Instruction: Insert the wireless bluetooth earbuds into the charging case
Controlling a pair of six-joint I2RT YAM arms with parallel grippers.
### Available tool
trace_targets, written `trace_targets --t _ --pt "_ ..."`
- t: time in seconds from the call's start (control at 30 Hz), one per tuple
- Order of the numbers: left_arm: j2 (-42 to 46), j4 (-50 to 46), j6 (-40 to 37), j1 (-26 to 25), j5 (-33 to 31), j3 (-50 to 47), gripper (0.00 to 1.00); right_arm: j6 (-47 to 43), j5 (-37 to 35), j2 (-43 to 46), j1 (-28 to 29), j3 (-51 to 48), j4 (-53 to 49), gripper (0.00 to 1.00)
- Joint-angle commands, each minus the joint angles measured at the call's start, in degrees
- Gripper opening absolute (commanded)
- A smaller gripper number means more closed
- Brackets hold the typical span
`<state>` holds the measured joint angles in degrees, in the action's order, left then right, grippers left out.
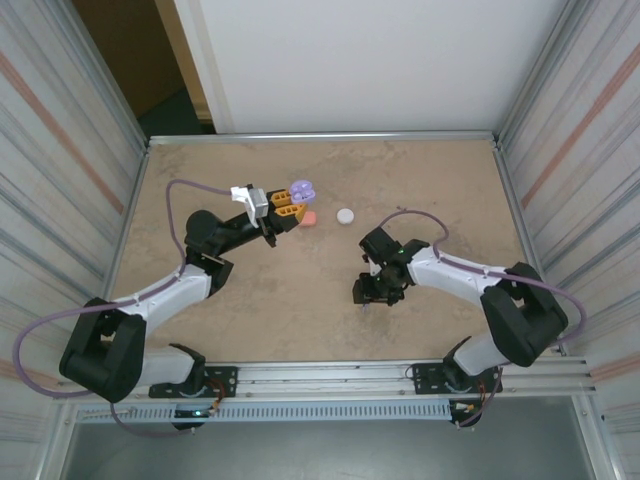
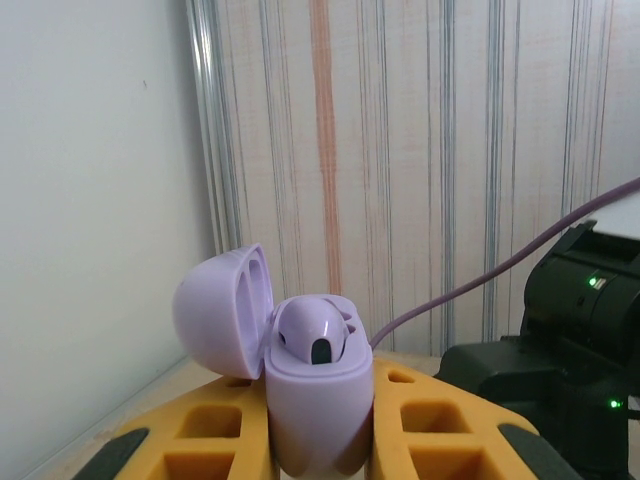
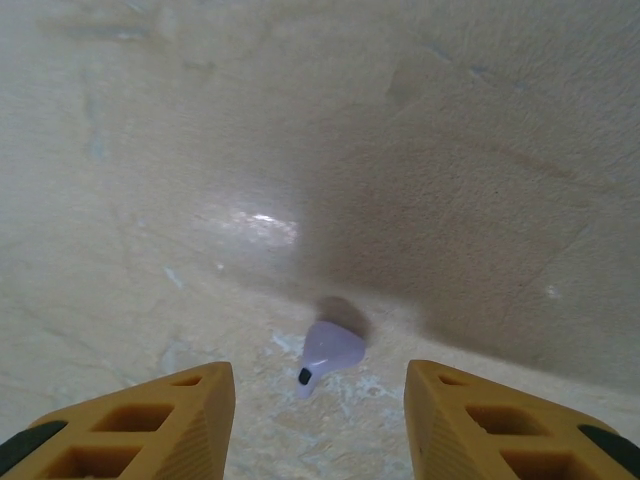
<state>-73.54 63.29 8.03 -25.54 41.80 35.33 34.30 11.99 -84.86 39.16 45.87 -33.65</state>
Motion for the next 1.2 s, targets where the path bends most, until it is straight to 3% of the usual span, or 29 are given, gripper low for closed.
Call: trace_targets --t 0.0,1.17 --pt "0.4 1.1 0.3 0.3 -1.0 0.5 0.0 0.4 0.8 -1.5 0.4 1.1 -0.6 0.46" --pt "-0.4 0.8 0.5 0.3 -0.7 1.0 0.0 0.0 -0.1 -6.5 1.3 2.1 1.0 0.3"
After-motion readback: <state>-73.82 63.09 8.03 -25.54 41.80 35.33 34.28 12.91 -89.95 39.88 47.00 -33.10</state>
